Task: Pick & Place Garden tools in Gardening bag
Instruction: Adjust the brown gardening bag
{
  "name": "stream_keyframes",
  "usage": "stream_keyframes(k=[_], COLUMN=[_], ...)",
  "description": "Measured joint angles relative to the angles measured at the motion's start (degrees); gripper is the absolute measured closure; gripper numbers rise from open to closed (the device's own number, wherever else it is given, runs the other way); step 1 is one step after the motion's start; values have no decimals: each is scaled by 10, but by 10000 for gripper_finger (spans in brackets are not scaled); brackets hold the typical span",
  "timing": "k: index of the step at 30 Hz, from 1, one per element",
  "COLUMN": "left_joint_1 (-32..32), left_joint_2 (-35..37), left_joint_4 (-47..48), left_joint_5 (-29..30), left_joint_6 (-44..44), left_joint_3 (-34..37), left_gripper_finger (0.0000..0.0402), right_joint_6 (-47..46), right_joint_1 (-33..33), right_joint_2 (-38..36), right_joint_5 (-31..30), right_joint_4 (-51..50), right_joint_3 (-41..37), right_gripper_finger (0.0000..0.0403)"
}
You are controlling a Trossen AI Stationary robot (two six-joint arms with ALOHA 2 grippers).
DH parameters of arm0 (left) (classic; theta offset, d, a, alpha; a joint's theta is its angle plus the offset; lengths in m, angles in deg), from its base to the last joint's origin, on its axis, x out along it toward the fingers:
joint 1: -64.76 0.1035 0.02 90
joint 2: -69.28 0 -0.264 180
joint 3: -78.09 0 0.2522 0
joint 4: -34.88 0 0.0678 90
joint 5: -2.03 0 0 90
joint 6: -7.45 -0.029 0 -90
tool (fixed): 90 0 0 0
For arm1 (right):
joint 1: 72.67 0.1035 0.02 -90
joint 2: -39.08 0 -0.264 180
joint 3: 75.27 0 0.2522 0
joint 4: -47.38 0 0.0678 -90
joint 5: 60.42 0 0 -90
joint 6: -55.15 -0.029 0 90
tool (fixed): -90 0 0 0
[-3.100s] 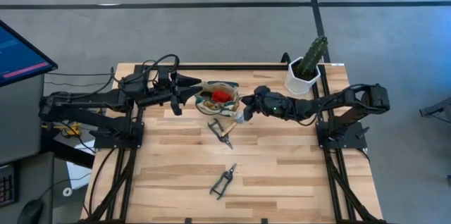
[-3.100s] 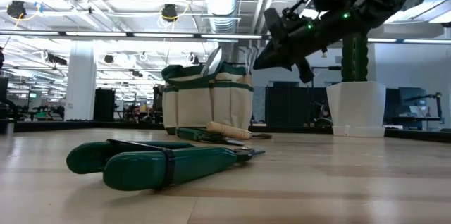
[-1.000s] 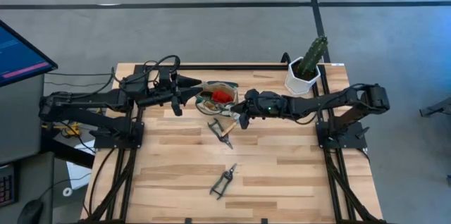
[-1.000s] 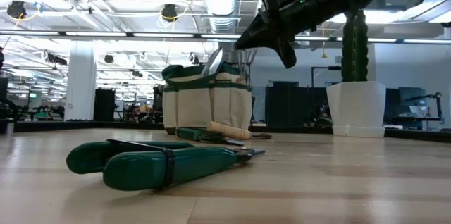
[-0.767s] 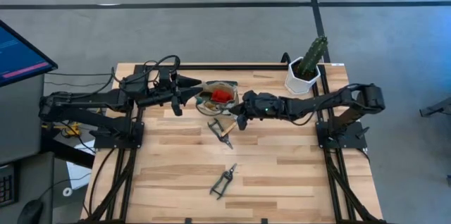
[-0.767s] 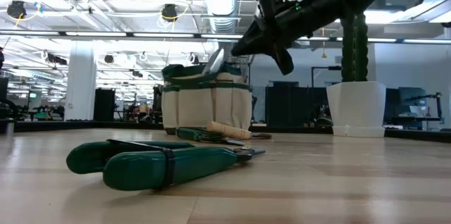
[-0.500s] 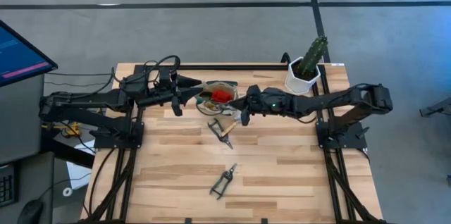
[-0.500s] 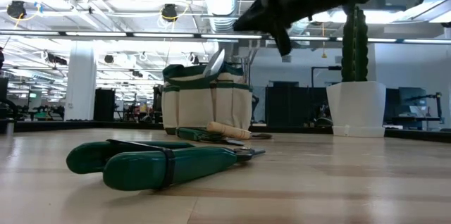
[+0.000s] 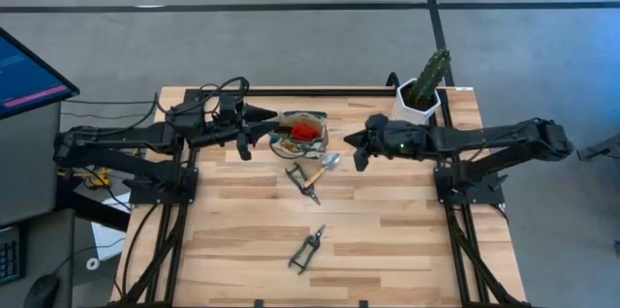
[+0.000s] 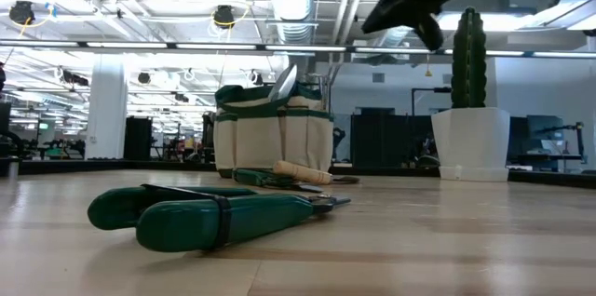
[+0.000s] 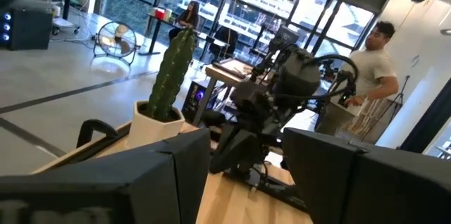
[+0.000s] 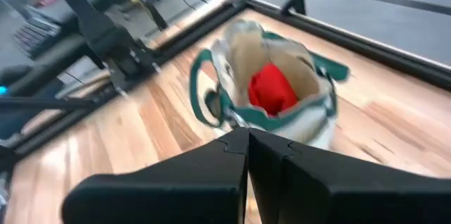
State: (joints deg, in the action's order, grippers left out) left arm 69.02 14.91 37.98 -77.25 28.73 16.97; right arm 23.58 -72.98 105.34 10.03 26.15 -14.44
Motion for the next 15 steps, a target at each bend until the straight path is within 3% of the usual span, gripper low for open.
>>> stream_keyframes(k=[7,15], left_joint_1=[0,0], left_joint_2=[0,0], left_joint_4=[30,32], left_joint_5=[0,1], left_joint_6=[0,-6], left_joint_3=[0,3], left_gripper_finger=[234,234], right_joint_6=[-51,-86], right_joint_1=[67,107], right_joint_2=[-5,18], right_joint_5=[-73,-78], right_joint_4=[-62,-62], right_joint_3=[0,0], right_gripper_finger=[403,403])
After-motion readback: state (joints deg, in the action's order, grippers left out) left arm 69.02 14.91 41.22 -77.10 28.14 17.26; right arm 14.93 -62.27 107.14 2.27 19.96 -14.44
